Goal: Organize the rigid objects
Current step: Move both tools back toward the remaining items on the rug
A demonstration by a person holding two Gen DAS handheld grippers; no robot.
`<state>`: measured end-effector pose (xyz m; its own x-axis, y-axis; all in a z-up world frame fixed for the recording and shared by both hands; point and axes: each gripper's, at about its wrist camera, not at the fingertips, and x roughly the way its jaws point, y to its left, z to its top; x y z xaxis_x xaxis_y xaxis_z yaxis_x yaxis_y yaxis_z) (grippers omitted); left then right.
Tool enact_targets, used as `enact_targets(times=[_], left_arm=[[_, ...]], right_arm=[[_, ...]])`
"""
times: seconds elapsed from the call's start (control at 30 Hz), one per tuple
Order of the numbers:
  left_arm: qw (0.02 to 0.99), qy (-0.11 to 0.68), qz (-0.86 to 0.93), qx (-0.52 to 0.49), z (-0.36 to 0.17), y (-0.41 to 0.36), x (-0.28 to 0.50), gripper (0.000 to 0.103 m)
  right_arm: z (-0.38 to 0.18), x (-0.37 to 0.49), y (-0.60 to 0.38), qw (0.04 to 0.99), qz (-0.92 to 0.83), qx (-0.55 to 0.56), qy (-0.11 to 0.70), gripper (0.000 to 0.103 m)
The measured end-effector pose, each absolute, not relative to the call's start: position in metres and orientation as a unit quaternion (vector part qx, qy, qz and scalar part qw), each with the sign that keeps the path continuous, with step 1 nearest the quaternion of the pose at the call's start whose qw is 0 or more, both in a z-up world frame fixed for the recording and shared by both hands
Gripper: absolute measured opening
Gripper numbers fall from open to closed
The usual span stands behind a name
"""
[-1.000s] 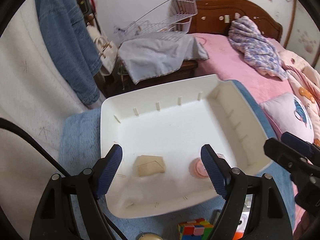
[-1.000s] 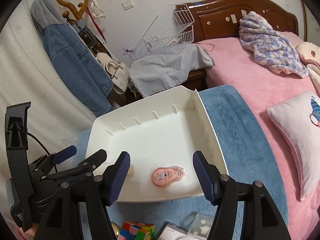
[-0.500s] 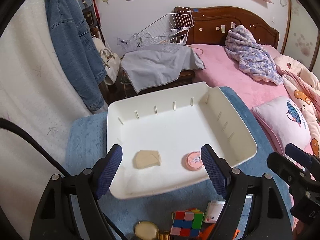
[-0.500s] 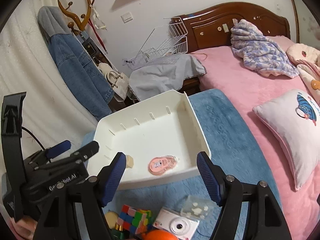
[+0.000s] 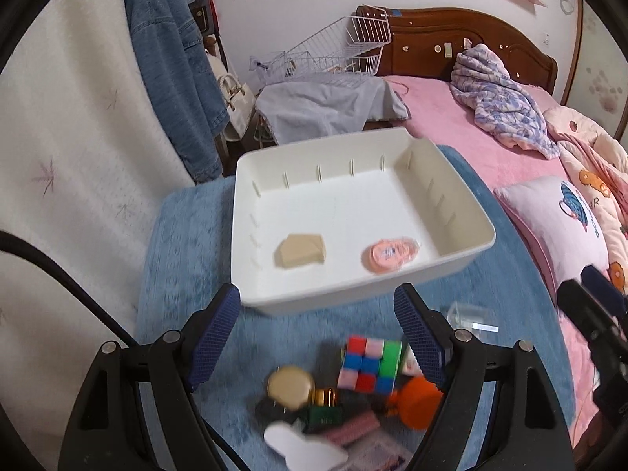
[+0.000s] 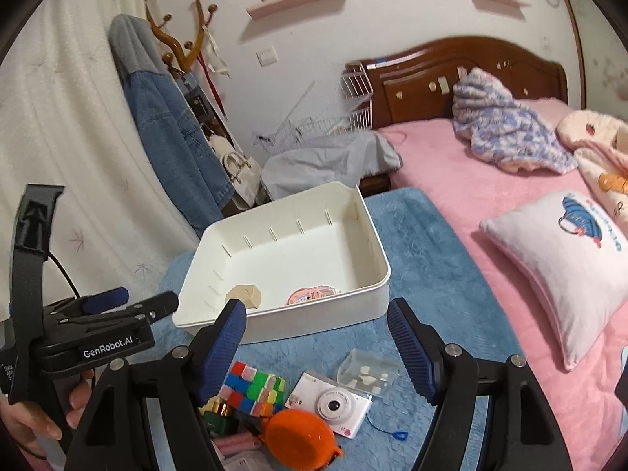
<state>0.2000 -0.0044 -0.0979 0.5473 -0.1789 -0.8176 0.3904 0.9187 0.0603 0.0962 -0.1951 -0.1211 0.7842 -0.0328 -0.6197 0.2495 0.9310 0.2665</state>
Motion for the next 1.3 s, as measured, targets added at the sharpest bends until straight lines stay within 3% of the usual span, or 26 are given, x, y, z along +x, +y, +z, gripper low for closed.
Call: enact_targets(times=[0.2,0.3,0.63,1.3], left_arm=[[0.859,0.475,-0.158,0.106,-0.106,0.014,0.173,0.083],[0.853,0.491,-0.151,0.097,-0.108,0.023,0.161,0.083],[0.827,0.539,-0.146,0.064,-0.128,0.042,0.133,0.083],[0.695,0.702,-0.093,-0.125,-0.198,0.064,0.124,0.092]], right_arm=[[-0.115,0.063,-0.174,0.948,-0.069,0.118,0.286,0.075],[-0.112,0.046,-0.163,0.958,-0.061,0.08,0.269,0.082],[-0.116,0.008,-0.136,0.97,-0.037,-0.024,0.238,0.082],[-0.192,0.007,-0.098,0.922,0.044,-0.218,0.317,0.082]])
